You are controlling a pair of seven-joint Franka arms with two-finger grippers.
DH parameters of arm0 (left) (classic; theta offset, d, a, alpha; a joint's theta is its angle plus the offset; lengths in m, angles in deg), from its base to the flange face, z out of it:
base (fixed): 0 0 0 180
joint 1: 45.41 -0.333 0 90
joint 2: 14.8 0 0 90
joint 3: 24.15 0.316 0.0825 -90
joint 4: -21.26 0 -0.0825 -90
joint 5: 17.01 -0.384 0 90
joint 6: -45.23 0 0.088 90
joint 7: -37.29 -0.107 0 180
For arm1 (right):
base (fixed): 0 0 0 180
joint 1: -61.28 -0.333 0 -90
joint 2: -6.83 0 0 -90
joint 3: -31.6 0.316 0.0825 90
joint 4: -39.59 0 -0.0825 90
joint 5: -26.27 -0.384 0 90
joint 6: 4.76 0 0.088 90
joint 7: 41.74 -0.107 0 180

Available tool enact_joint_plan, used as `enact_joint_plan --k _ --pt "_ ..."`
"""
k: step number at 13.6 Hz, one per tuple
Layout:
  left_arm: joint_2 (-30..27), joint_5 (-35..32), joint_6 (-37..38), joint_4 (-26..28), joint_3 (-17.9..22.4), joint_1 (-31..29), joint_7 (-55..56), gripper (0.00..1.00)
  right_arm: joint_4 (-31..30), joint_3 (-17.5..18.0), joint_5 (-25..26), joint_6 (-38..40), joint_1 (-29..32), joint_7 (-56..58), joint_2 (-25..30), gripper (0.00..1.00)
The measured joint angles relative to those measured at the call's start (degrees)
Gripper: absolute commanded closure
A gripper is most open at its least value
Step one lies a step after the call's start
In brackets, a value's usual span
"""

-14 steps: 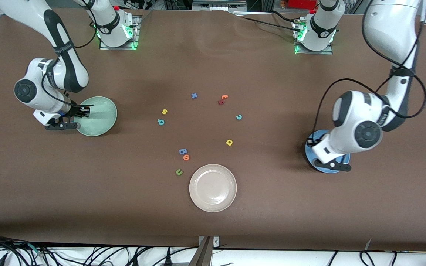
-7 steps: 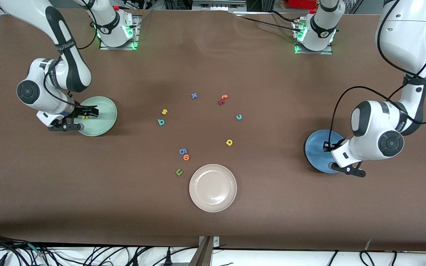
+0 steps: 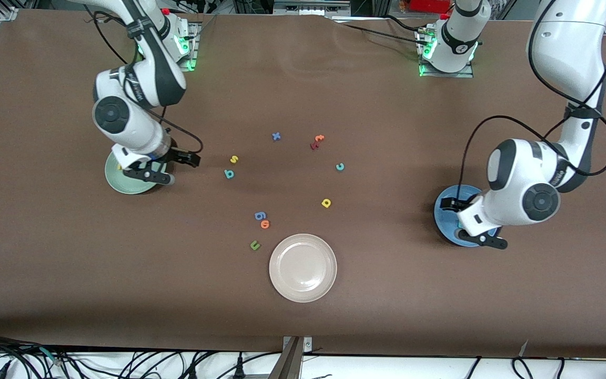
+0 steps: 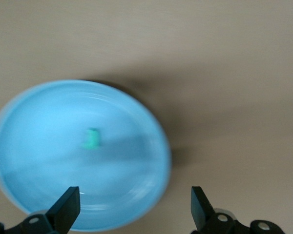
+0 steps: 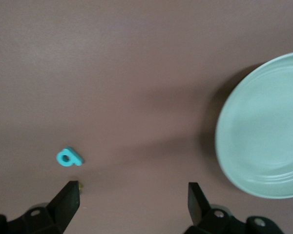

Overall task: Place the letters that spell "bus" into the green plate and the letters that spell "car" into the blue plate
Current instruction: 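Move the right and left grippers over the teal a and teal c, then lower and close the right and left grippers on the a and c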

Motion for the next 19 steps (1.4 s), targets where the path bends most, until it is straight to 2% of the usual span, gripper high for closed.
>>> enact_joint_plan --k 4,8,11,13,19 --pt "-0.8 0.0 -2.3 3.1 -8.4 1.4 16.6 0.0 6.4 0.6 0.0 -3.5 -5.1 -15.9 -9.4 0.02" --pt "-1.9 0.0 -13.2 11.6 -14.5 2.1 34.0 0.0 7.6 0.5 -0.3 -7.3 -7.5 -23.0 -15.1 0.02" --pt "-2.4 0.0 -18.8 15.5 -15.5 6.6 46.1 0.0 7.6 0.1 -0.5 -7.3 -7.3 -23.5 -15.5 0.08" --pt "-2.7 -0.3 -22.2 17.2 -15.6 9.9 52.7 0.0 7.6 0.1 -0.6 -7.3 -7.3 -23.8 -15.5 0.09" --pt "-2.6 -13.5 -28.8 22.1 -15.6 13.3 74.6 0.0 6.8 0.1 -2.7 -9.2 -7.2 -25.8 -15.8 0.1"
